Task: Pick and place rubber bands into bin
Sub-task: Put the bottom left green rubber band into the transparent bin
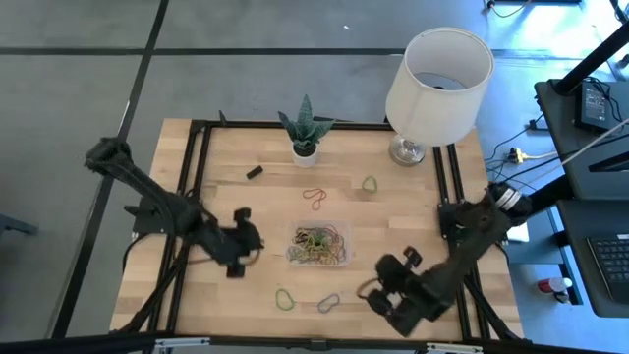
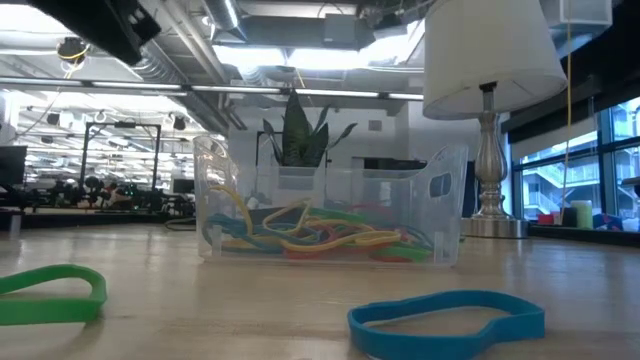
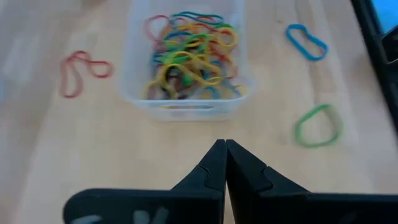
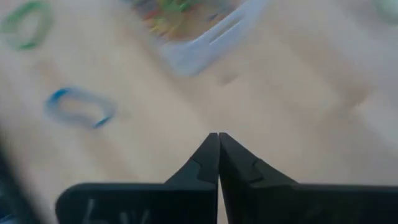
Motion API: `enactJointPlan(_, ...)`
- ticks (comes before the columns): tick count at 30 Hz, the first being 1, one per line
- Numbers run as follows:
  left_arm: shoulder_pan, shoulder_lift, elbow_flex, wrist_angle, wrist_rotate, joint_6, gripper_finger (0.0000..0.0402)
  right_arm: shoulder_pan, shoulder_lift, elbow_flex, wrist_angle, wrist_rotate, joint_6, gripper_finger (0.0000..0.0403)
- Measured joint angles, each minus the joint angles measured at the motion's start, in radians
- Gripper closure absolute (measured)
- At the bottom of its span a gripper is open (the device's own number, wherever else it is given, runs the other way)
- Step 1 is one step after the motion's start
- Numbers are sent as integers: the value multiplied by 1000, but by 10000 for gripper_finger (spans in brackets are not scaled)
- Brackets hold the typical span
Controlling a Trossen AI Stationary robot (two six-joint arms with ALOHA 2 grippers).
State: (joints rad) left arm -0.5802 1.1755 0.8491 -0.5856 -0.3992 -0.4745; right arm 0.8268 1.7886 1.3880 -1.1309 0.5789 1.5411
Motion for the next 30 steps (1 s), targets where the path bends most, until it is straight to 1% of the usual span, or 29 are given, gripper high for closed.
enactJointPlan(4, -63, 155, 97, -3, -18, -101, 400, 89, -79, -127, 204, -1, -1, 400)
enactJointPlan(7, -85, 254, 166, -25, -18, -167, 400, 145, -115, -207, 289, -5, -2, 394)
enactJointPlan(10, -101, 336, 230, -47, -18, -242, 400, 182, -134, -256, 301, -14, -4, 389)
enactJointPlan(13, -117, 402, 280, -54, 7, -306, 399, 200, -134, -277, 291, -60, -22, 387)
enactJointPlan(15, -123, 437, 308, -54, 29, -356, 391, 205, -134, -282, 296, -90, -24, 387)
enactJointPlan(18, -133, 476, 321, -56, 46, -422, 366, 206, -134, -283, 298, -108, -24, 387)
enactJointPlan(22, -133, 518, 322, -76, 55, -499, 317, 205, -134, -283, 297, -108, -29, 387)
enactJointPlan(26, -133, 558, 322, -77, 58, -520, 270, 205, -134, -283, 296, -108, -31, 386)
enactJointPlan(30, -131, 608, 322, -60, 56, -526, 241, 205, -134, -283, 296, -108, -31, 386)
